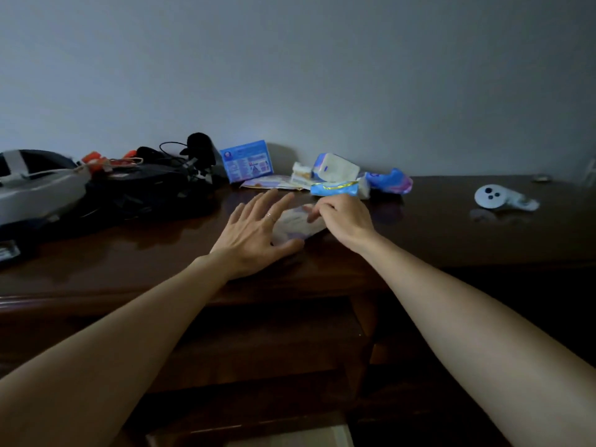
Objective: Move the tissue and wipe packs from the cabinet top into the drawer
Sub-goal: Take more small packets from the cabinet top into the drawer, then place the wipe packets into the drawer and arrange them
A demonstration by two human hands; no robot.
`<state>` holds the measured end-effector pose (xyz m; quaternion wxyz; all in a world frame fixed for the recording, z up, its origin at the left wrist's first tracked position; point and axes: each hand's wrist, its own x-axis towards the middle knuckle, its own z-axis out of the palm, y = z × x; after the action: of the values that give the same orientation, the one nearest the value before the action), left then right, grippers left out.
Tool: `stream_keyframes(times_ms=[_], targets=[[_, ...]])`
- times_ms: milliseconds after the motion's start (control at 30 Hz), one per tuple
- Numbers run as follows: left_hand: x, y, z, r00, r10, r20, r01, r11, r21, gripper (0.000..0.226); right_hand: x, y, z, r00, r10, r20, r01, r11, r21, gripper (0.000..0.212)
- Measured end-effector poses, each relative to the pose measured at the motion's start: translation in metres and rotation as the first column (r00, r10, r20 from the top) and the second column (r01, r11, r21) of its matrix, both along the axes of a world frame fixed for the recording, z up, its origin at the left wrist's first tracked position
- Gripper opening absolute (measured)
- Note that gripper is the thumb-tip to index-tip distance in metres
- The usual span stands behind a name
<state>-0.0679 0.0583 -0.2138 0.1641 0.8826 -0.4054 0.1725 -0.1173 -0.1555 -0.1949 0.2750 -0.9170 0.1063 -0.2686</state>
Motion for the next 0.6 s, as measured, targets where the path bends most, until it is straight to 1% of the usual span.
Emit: stream_keyframes(times_ms=[33, 67, 100, 133, 200, 267, 300, 367, 400, 433, 500, 567, 600], targets=[[0.000, -0.002, 0.001, 0.999, -0.014, -0.041, 0.016, 0.999, 0.048, 0.088, 0.000, -0.001, 0.001, 0.999, -0.023, 0.044, 0.023, 1.000, 0.008, 0.029], [0.001, -0.004, 0.002, 0.994, 0.000, -0.109, 0.011, 0.995, 0.103, 0.086, 0.001, -0.005, 0.003, 0.997, -0.048, 0.058, 0.048, 0.999, 0.003, 0.032], [0.002, -0.005, 0.003, 0.984, 0.036, -0.175, -0.011, 0.990, 0.144, 0.081, 0.003, -0.012, 0.004, 0.997, -0.068, 0.035, 0.068, 0.997, -0.019, 0.037], [0.003, -0.006, 0.004, 0.975, 0.068, -0.209, -0.036, 0.987, 0.155, 0.075, 0.007, -0.020, 0.005, 0.996, -0.084, -0.022, 0.083, 0.995, -0.059, 0.044], [0.004, -0.009, 0.002, 0.977, 0.099, -0.191, -0.078, 0.990, 0.116, 0.068, 0.015, -0.036, 0.009, 0.978, -0.139, -0.154, 0.106, 0.974, -0.202, 0.059], [0.003, -0.008, 0.001, 0.980, 0.135, -0.145, -0.124, 0.989, 0.083, 0.067, 0.025, -0.048, 0.012, 0.950, -0.232, -0.210, 0.149, 0.925, -0.349, 0.071], [0.003, -0.006, 0.000, 0.979, 0.161, -0.128, -0.153, 0.986, 0.071, 0.065, 0.032, -0.054, 0.013, 0.933, -0.281, -0.223, 0.178, 0.902, -0.393, 0.073], [0.005, -0.005, -0.001, 0.973, 0.204, -0.111, -0.199, 0.979, 0.052, 0.064, 0.044, -0.062, 0.011, 0.900, -0.340, -0.273, 0.218, 0.892, -0.395, 0.070], [0.006, -0.004, -0.001, 0.970, 0.216, -0.110, -0.212, 0.976, 0.048, 0.065, 0.050, -0.064, 0.008, 0.882, -0.364, -0.299, 0.235, 0.890, -0.390, 0.063], [0.007, -0.005, -0.001, 0.969, 0.222, -0.112, -0.219, 0.975, 0.044, 0.066, 0.054, -0.064, 0.006, 0.869, -0.394, -0.300, 0.252, 0.873, -0.418, 0.053], [0.010, -0.007, -0.001, 0.966, 0.229, -0.122, -0.225, 0.973, 0.044, 0.066, 0.058, -0.062, 0.002, 0.867, -0.435, -0.242, 0.253, 0.804, -0.538, 0.039], [0.012, -0.007, 0.000, 0.961, 0.240, -0.134, -0.236, 0.971, 0.048, 0.066, 0.056, -0.055, 0.002, 0.895, -0.401, -0.194, 0.209, 0.762, -0.612, 0.031], [0.012, -0.006, 0.001, 0.960, 0.242, -0.140, -0.238, 0.970, 0.046, 0.067, 0.052, -0.050, 0.004, 0.916, -0.348, -0.197, 0.167, 0.782, -0.601, 0.027]])
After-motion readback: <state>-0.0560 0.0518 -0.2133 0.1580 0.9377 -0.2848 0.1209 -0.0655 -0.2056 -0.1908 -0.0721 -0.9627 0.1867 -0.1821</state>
